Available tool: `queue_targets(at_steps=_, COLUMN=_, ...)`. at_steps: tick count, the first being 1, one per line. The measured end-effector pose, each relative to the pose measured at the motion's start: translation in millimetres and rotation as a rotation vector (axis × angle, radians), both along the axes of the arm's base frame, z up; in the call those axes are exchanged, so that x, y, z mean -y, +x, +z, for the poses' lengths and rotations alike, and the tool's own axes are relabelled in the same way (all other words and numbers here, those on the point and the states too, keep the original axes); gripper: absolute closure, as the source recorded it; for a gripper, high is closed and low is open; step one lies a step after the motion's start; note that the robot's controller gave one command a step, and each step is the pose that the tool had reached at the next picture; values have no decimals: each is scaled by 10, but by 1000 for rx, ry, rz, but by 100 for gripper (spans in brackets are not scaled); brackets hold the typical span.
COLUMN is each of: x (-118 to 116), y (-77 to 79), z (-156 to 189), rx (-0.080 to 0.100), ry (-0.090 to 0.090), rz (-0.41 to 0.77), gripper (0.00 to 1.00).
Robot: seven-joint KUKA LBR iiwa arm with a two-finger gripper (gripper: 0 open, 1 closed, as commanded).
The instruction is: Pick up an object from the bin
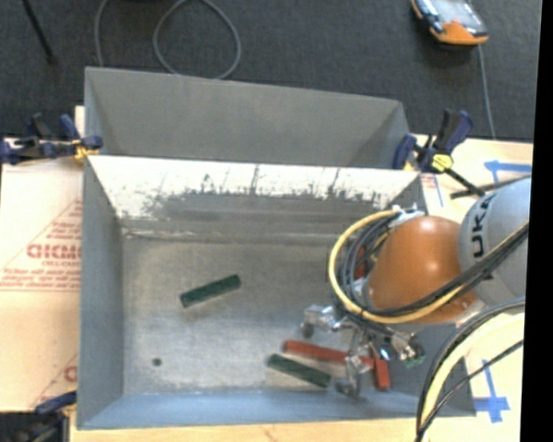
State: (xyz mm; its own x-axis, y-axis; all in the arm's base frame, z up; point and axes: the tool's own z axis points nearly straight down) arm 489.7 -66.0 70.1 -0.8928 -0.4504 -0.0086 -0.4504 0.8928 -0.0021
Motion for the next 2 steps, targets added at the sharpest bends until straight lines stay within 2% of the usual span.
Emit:
queue_targets(at_steps=1, x=26, y=6, z=9, rx=-1, ry=-2, rz=-2, gripper=100)
queue_targets(at_steps=2, x=324, y=456, z=1475, rx=5, ry=-5, rz=-69, gripper=100)
